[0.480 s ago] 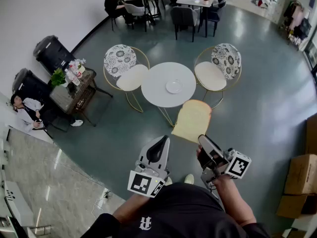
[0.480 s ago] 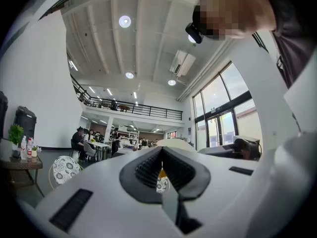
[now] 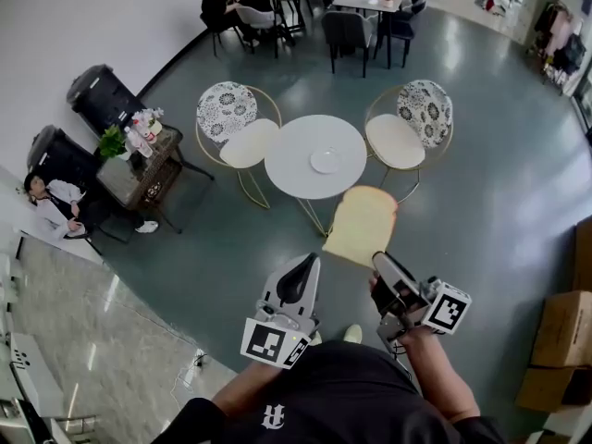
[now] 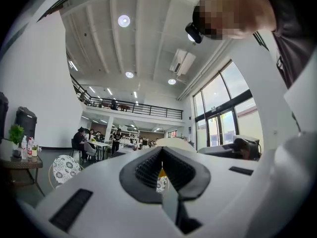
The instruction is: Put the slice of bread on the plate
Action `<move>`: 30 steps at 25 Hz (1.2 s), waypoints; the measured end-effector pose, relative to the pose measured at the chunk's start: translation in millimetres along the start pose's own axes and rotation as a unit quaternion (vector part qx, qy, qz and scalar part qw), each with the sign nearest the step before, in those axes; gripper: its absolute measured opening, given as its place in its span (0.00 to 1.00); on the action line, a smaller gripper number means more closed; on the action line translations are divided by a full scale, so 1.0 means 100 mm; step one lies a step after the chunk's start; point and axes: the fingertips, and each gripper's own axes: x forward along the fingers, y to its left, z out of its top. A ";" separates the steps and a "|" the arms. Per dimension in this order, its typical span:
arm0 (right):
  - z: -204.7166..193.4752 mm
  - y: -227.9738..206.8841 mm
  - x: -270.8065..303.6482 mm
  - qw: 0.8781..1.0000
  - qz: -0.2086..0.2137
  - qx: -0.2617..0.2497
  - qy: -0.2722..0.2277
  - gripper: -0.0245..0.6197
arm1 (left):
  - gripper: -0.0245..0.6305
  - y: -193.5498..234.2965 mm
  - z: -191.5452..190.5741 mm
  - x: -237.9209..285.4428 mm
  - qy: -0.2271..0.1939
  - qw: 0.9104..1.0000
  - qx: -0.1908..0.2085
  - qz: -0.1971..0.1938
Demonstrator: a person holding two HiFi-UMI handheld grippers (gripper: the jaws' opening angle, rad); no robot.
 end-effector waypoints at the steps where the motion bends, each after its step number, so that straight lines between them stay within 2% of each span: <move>1: 0.01 0.00 0.00 1.000 0.001 0.000 0.001 0.18 | 0.05 -0.01 -0.01 0.00 0.001 1.000 0.000 0.000; 11: 0.02 0.06 0.00 1.000 0.027 0.004 0.004 0.18 | 0.05 -0.03 -0.03 0.04 0.000 1.000 0.000 0.000; 30: 0.08 0.01 -0.11 1.000 0.020 0.012 -0.005 0.18 | 0.05 -0.11 -0.05 0.03 -0.001 1.000 0.005 0.009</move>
